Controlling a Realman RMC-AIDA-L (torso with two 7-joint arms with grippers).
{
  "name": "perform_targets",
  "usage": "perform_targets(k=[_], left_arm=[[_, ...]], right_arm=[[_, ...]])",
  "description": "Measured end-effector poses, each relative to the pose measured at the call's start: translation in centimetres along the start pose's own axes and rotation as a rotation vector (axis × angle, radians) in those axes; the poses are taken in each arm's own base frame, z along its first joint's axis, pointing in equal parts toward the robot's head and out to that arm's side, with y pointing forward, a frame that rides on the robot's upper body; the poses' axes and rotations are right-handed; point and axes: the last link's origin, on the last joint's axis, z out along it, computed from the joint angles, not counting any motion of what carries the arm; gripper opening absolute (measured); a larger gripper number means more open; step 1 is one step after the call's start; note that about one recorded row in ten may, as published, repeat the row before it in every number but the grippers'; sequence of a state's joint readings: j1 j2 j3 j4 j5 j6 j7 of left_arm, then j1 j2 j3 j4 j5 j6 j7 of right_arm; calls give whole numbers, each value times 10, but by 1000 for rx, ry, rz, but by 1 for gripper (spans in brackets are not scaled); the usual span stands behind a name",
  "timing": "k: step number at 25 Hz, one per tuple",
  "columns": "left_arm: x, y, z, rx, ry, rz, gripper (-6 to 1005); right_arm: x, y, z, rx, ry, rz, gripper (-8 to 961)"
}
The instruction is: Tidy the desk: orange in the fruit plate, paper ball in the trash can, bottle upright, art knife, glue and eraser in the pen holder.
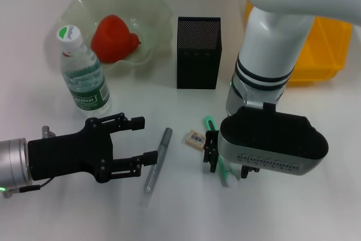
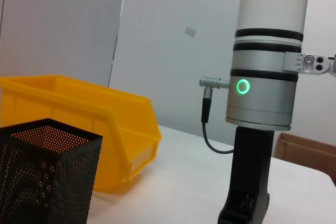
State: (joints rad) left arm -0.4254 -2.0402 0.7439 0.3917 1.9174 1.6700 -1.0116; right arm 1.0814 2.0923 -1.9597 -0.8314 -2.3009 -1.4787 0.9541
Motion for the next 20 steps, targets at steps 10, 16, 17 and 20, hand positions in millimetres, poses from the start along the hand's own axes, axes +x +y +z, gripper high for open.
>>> perform_targets(k=[10,16,17,20], left_arm=[[-1,0,1,6,1,-1,785],[0,-1,1,10,3,0,785],[0,-1,1,10,3,0,785],[-1,-1,1,9,2,0,785]], right_arm=[[0,1,1,-4,0,0,529],[0,2,2,-7,-1,3,477],[0,2,2,-9,-2,4,468],[1,2,2,-9,1,6,457]])
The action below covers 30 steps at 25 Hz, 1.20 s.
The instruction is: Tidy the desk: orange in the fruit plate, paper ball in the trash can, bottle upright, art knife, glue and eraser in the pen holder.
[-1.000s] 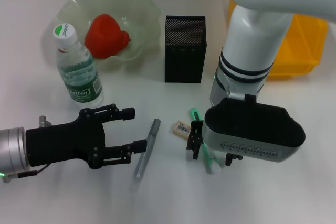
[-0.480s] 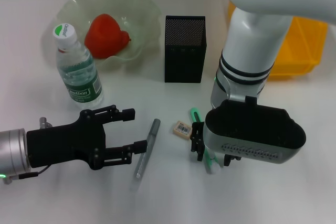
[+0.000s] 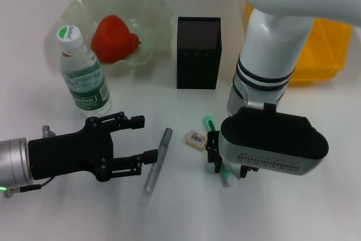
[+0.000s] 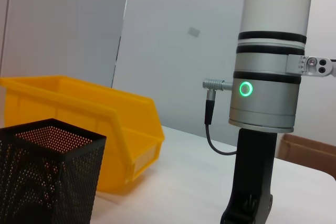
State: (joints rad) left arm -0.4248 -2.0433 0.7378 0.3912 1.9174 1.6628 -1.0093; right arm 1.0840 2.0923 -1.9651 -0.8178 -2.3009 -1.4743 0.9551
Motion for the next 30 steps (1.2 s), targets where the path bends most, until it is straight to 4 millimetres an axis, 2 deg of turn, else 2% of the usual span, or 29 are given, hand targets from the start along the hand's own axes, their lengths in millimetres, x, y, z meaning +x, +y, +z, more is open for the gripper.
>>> perform_targets(k=[17,22,30], left_arm=[[0,0,0,1,1,-1,785],[0,0,0,1,2,-2,785],[-1,1,0,2,2,-3,785]], right_arm=[[2,-2,2,8,10,1,450],[2,-2,2,8,14,-3,352],[1,-2,3,7,13,-4,358]])
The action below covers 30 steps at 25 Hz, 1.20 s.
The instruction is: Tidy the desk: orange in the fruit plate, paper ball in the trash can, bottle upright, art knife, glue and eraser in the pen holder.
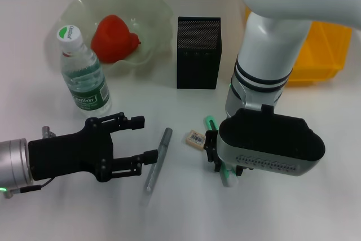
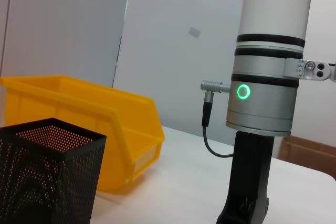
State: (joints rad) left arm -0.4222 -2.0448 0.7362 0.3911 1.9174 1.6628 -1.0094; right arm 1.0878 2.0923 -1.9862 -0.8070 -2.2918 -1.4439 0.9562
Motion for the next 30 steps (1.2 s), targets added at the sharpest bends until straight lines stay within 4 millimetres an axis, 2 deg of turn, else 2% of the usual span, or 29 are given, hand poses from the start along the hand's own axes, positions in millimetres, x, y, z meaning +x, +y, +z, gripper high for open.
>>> perform_targets(k=[5,16,30], left_arm=[[0,0,0,1,1,-1,784],[0,0,-1,3,4,-2,784],[-1,1,-1,4,7,-4,784]], right_arm=[[-1,0,0,1,1,0,361],[0,1,1,-1,4,2,259],[0,0,1,1,7,2,253]])
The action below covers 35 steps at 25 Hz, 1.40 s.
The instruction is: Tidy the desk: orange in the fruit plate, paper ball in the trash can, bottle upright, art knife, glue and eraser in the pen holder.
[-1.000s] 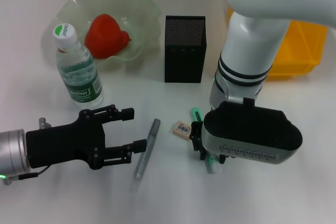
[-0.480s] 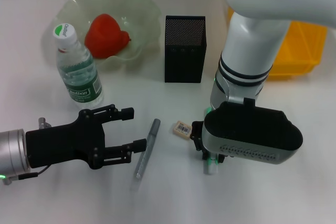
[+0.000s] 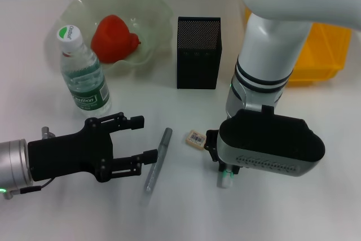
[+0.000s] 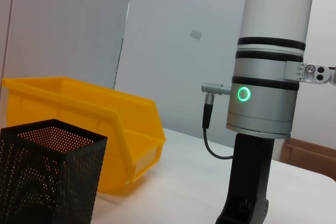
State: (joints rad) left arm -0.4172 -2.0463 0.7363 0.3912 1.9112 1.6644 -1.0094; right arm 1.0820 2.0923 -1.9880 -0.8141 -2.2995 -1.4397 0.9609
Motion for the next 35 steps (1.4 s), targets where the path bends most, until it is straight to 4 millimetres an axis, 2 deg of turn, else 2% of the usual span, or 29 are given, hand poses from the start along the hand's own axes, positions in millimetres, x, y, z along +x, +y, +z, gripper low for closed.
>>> perform_targets(k=[8,35], left_arm=[[0,0,0,-1,-2,0,784],[-1,1,-1,-5,-7,10,784]], right_arm=[[0,0,0,6,3,-3,172],[0,-3,-2,22,18,-8,172]])
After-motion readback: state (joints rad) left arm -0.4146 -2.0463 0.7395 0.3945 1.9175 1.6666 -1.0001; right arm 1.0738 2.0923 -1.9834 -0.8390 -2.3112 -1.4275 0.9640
